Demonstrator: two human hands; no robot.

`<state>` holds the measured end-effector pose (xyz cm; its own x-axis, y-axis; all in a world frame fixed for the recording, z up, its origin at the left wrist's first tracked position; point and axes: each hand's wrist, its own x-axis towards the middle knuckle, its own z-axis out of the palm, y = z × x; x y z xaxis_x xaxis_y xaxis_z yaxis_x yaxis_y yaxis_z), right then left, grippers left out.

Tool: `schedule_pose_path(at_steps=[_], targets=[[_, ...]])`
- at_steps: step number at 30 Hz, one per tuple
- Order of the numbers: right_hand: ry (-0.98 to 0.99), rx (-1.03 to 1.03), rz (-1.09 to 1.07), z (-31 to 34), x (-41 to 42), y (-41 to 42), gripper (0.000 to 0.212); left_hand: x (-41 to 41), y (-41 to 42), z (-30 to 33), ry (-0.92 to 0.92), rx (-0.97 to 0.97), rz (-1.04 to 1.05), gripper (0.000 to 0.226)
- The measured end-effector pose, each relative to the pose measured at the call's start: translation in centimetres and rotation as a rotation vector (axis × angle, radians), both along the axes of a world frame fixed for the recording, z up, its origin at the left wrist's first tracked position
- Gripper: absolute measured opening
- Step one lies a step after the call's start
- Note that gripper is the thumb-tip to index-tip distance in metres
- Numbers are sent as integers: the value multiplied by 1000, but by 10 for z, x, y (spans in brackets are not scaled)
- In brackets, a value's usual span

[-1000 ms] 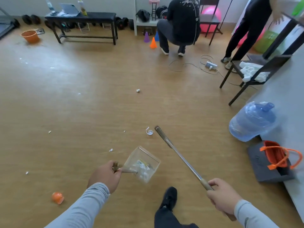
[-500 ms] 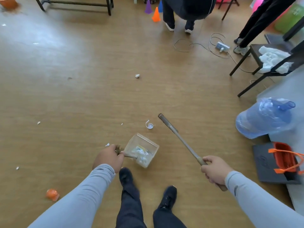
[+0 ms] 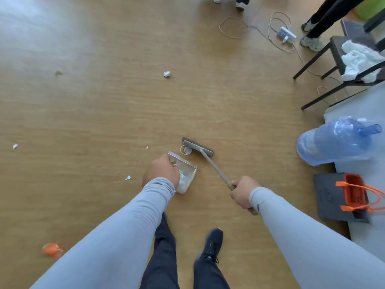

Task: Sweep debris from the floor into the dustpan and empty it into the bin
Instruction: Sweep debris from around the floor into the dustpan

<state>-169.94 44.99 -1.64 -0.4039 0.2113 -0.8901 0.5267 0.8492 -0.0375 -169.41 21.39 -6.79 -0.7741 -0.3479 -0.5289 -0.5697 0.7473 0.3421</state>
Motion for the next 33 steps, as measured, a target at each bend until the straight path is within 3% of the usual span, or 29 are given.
schedule_pose_path(at_steps=[3,8,14,18,22,28,33], targets=[[-89,-42,-16,38,-6,20,54,0,9,6,1,37,15,9],[-47,-96,-127,104,-7,69,55,2,-5,12,-31,72,9,15],[40,14,-29,58,4,10,51,8,-17,8,-41,53,11,14],[-60,23,128,38,-13,-1,41,-2,-30,5,-46,48,23,26],[-135,-43,143,67,-43,36,51,-14,-35,7,-61,2,-4,28],[-45,-217,-2,124,-87,132,58,-45,-36,41,-49,0,44,23],[119,-278,-46,127,-141,150,58,-100,-39,82,38,-28,108,9]])
